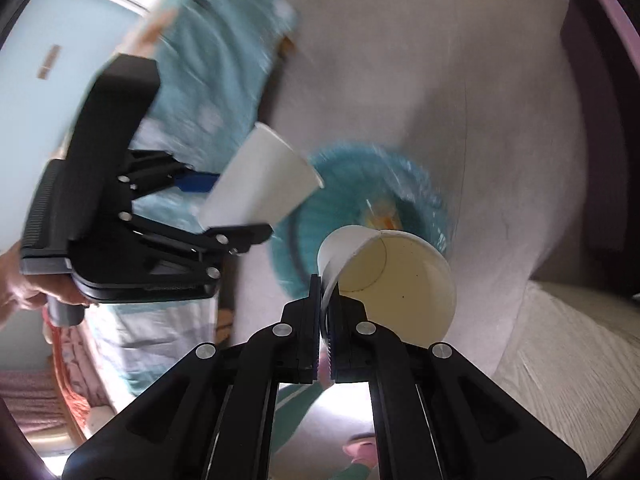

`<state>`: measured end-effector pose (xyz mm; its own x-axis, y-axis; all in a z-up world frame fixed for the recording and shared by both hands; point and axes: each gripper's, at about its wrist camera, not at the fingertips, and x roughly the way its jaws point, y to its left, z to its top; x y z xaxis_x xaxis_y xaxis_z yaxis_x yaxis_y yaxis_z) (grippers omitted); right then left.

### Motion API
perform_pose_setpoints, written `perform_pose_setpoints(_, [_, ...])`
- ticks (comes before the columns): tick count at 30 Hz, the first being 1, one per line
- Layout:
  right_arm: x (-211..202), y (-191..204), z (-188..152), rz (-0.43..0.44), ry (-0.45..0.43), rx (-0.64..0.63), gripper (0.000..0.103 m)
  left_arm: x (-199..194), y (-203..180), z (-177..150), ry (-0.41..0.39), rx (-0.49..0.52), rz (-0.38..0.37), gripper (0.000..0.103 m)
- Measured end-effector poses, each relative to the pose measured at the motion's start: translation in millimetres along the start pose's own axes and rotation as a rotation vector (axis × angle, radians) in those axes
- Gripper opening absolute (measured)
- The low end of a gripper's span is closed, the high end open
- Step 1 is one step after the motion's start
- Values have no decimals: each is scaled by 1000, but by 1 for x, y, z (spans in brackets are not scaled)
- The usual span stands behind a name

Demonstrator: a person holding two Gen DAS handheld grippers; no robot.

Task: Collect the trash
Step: 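Carry both paper cups to the teal bin and release them inside, then move both grippers back toward the perfume box and green tin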

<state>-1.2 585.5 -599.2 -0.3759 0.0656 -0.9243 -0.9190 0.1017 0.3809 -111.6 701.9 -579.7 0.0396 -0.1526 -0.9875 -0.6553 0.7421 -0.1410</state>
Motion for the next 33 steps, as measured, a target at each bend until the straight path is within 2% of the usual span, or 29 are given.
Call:
perform_pose_setpoints(4, [59,-16,7,-16,56,35,4,65,18,4,51,-24,-19,57])
perform_pose_setpoints(6, [78,-20,12,-29,74,36,4,82,19,1,66,-29,-28,57])
perform_pose_setpoints(9, [101,-25,13,-19,118,55,10,101,23,-2,82,-40,-25,59])
perform_pose_setpoints(10, [105,-23,13,-22,129,63,14,105,24,-3,88,-50,-24,65])
perform_pose_setpoints(11, [109,-27,13,-36,128,68,30,107,26,-4,88,-64,-23,68])
perform_pose_setpoints(12, [109,-27,12,-46,120,75,50,108,25,-6,79,-71,-21,70])
perform_pose_setpoints(13, [108,-30,11,-38,105,83,54,108,23,-9,75,-73,-14,74])
perform_pose_setpoints(19, [90,-31,13,-26,75,107,54,104,16,-11,76,-64,7,75])
perform_pose_setpoints(23, [45,-25,9,-3,18,143,55,68,14,-21,55,-80,12,76])
perform_pose_setpoints(25, [11,-14,7,15,-16,136,61,38,10,-28,29,-76,17,76])
perform_pose_setpoints(27, [-29,5,5,14,-39,116,75,-2,5,-37,-12,-57,44,80])
perform_pose_setpoints(29, [-79,32,1,12,-90,70,76,-54,-5,-47,-58,-26,93,91])
perform_pose_setpoints(31, [-133,59,-6,15,-138,19,78,-96,-18,-51,-86,-6,106,92])
perform_pose_setpoints(33, [-182,82,-15,-9,-186,-2,91,-149,-37,-54,-93,24,101,92])
